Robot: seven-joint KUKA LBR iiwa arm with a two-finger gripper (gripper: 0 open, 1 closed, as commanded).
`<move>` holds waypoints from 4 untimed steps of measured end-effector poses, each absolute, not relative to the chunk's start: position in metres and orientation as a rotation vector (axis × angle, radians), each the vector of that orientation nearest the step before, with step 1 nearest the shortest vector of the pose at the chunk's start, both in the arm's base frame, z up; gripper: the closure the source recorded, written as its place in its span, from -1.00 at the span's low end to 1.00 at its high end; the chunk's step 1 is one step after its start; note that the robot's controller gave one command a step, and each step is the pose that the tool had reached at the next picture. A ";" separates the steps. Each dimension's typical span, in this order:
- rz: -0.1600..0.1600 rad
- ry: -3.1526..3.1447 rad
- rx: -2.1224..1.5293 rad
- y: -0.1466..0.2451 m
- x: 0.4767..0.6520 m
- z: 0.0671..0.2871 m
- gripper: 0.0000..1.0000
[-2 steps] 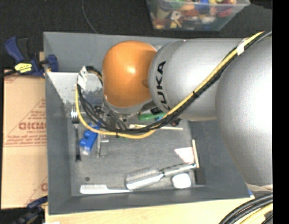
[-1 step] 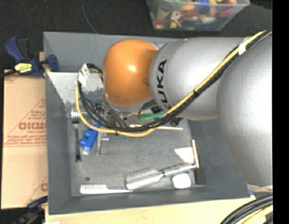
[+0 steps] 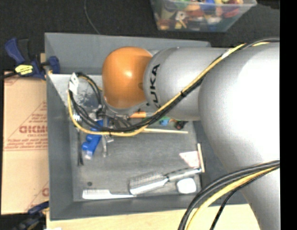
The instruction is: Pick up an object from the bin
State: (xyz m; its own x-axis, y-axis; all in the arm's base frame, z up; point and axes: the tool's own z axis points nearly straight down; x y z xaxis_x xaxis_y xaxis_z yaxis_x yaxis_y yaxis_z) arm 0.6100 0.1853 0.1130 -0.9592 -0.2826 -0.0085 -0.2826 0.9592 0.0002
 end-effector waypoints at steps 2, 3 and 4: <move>-0.001 3.022 -0.811 0.177 0.622 0.071 -1.00; 0.008 3.070 -0.618 0.185 0.619 0.072 -1.00; 0.003 3.020 -0.797 0.177 0.624 0.073 1.00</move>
Offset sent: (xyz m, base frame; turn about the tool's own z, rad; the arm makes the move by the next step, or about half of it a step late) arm 0.0105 -0.0073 -0.0430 -0.2412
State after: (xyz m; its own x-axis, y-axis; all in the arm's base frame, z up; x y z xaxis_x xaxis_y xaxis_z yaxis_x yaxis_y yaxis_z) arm 0.6240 0.1770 0.0733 -0.8695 -0.4936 -0.0178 -0.4936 0.8697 -0.0027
